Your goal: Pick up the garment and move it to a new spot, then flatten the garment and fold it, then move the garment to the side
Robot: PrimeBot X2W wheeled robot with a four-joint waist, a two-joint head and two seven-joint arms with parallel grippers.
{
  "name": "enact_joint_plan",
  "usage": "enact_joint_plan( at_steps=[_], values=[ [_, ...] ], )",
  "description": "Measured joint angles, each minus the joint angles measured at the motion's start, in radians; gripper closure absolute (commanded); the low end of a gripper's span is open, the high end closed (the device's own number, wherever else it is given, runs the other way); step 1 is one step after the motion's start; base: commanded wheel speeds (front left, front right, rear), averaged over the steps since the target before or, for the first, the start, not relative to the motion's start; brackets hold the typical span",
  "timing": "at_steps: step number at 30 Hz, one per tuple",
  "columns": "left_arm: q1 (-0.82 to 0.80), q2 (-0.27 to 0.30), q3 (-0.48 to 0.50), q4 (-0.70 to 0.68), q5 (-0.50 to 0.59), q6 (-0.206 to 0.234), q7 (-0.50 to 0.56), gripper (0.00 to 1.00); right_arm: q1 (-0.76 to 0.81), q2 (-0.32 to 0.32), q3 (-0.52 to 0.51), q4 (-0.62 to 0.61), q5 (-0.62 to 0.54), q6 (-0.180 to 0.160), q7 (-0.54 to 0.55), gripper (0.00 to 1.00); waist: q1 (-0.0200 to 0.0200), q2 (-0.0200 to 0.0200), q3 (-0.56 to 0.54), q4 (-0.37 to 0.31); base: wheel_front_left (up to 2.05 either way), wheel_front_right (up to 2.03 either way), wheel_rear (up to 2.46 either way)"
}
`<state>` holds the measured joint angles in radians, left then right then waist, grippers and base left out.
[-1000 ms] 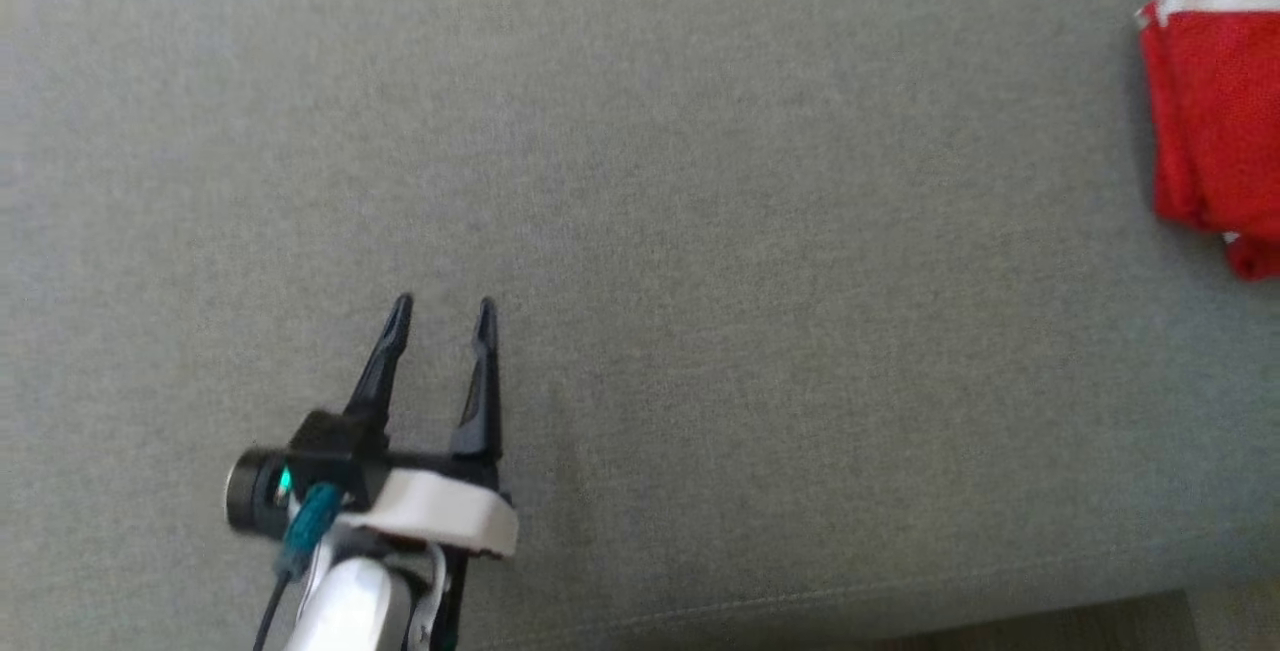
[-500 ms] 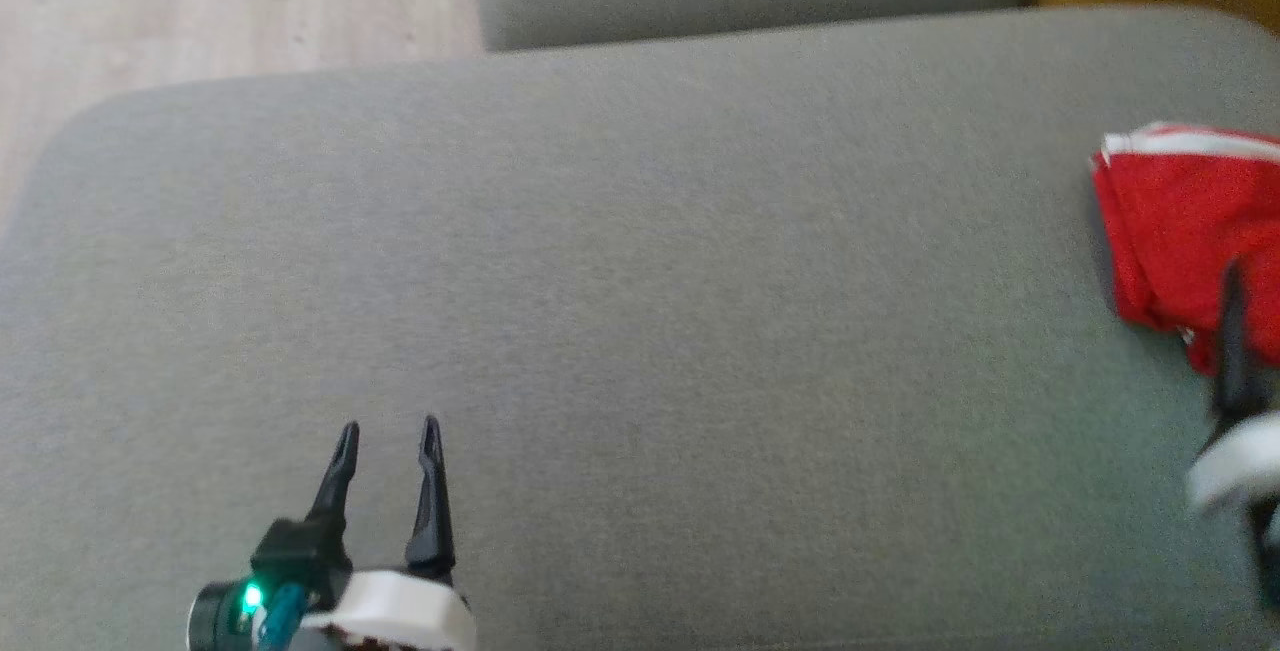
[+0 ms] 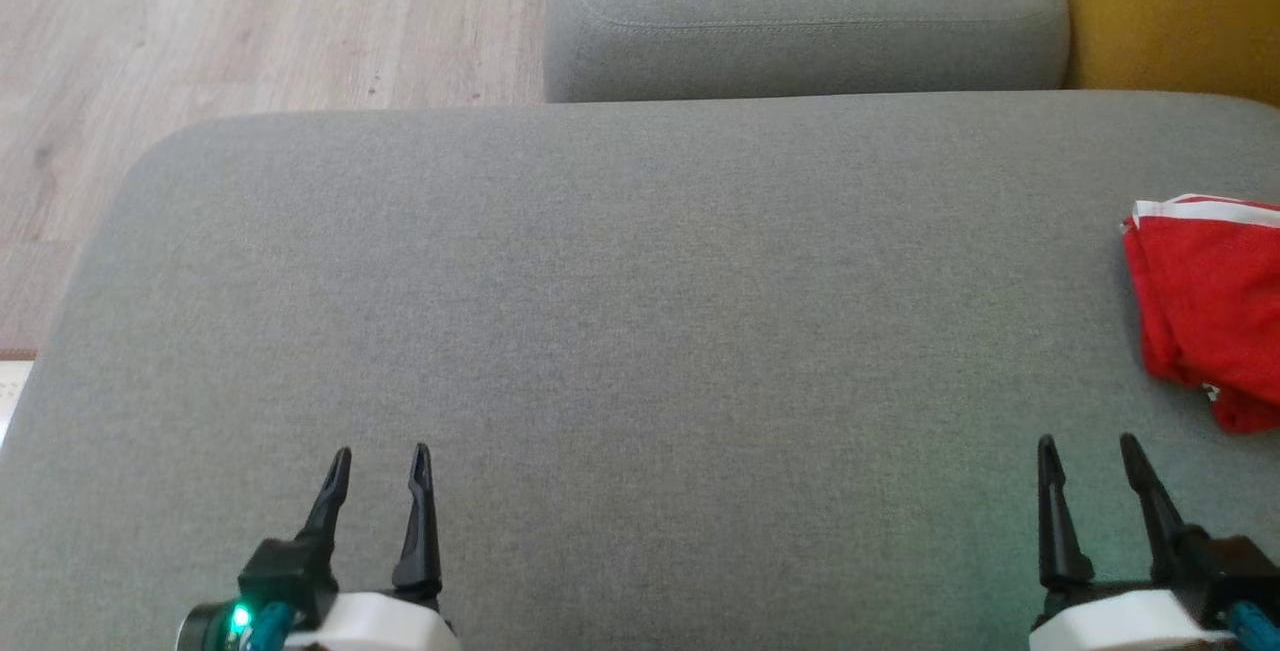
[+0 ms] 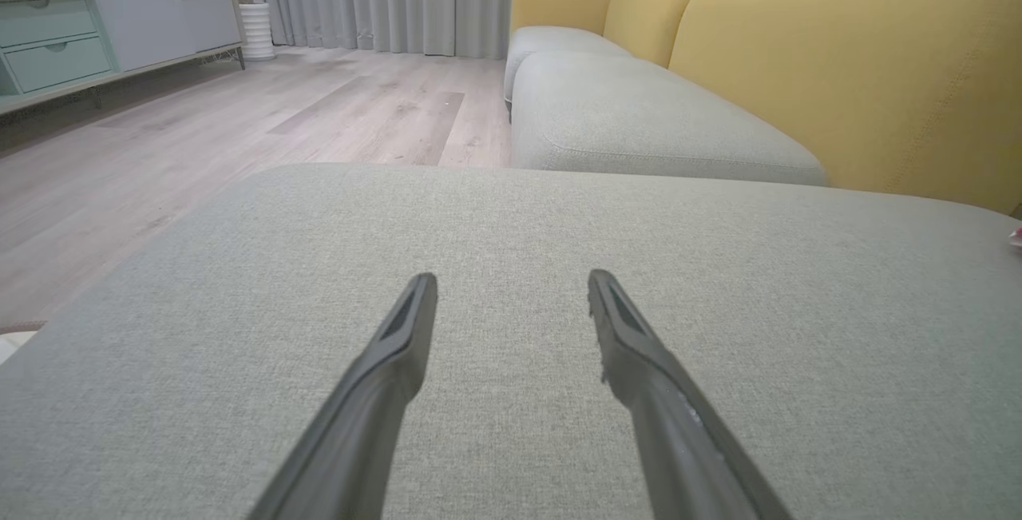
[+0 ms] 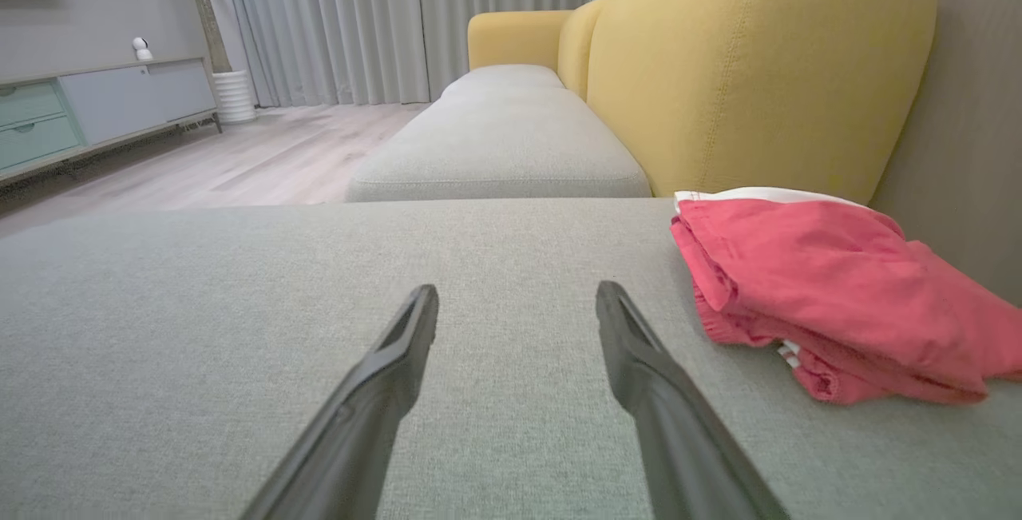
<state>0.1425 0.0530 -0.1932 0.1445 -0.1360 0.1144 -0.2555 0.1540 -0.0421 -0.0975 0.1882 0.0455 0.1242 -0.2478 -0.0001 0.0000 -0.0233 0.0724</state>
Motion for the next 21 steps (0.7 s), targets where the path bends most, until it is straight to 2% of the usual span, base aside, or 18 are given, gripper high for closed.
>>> enact_joint_plan(
  at_steps=[6,7,12,21],
  values=[
    [0.000,0.000,-0.015,0.013,-0.022,0.001,0.000,0.00,-0.002,0.000,0.014,0.010,0.006,0.000,0.000,0.00,0.0000,0.0000,-0.009,0.002,0.00,0.00,0.00],
    [0.000,-0.001,-0.016,0.016,-0.026,0.005,0.000,1.00,-0.001,0.000,0.018,0.011,0.007,0.000,0.000,1.00,0.0000,0.0000,-0.010,0.002,0.00,0.00,0.00],
    [0.029,-0.001,-0.020,0.092,-0.030,0.005,0.001,1.00,0.017,0.001,0.024,0.090,0.009,0.000,0.007,1.00,0.0000,0.0000,-0.010,0.002,0.00,0.00,0.00],
    [0.037,0.000,-0.017,0.093,-0.141,-0.009,0.018,1.00,0.021,0.001,0.023,0.096,0.119,0.000,0.032,1.00,0.0000,0.0000,-0.007,-0.004,0.00,0.00,0.00]
  ],
)
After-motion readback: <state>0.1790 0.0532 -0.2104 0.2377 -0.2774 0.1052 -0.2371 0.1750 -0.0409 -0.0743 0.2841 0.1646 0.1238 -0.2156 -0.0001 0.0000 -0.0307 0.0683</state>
